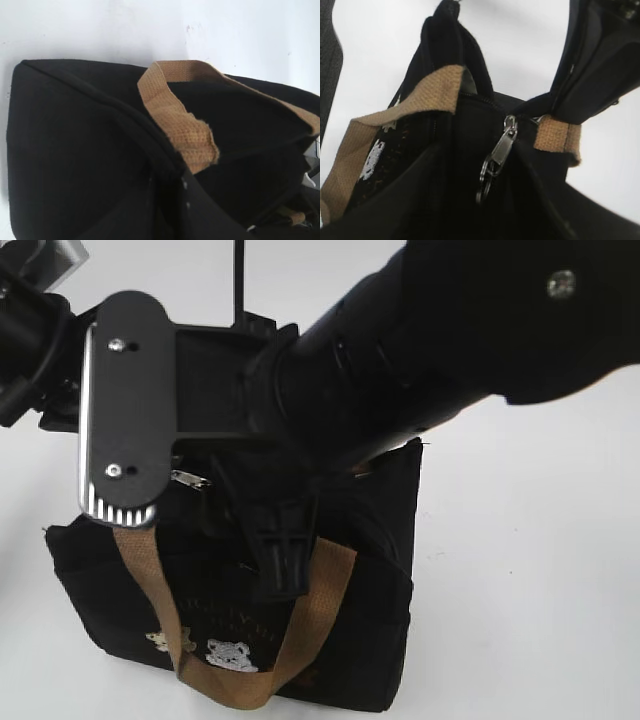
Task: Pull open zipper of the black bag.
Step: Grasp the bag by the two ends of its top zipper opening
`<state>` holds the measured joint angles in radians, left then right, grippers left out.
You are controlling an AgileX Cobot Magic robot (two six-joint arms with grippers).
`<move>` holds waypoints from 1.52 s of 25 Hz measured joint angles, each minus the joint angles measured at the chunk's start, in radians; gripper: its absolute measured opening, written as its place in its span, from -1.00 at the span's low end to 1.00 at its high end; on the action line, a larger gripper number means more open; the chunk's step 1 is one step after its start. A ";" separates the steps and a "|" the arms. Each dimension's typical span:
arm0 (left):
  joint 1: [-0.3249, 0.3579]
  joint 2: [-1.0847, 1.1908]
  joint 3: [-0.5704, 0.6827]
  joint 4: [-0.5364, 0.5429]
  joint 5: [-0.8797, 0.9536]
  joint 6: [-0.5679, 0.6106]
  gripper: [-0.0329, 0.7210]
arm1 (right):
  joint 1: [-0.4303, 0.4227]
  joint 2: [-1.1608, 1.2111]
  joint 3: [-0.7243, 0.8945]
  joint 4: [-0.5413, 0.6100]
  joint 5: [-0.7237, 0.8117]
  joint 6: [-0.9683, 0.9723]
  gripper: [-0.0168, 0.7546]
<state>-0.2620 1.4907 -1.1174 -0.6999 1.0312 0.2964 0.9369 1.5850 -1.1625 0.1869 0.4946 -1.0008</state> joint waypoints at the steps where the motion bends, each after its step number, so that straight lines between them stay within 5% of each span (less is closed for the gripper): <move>1: 0.000 0.000 0.000 0.000 0.000 0.000 -0.83 | -0.005 0.006 0.000 0.000 0.001 0.006 -0.06; 16: 0.000 0.000 0.000 0.000 0.007 0.000 -0.83 | -0.023 0.011 -0.002 0.000 0.017 0.046 -0.90; 38: 0.000 -0.008 0.000 -0.023 0.030 0.000 -0.83 | -0.024 -0.032 0.000 -0.003 0.069 0.097 -0.91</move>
<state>-0.2620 1.4827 -1.1174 -0.7225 1.0609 0.2964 0.9125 1.5526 -1.1624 0.1840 0.5639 -0.9039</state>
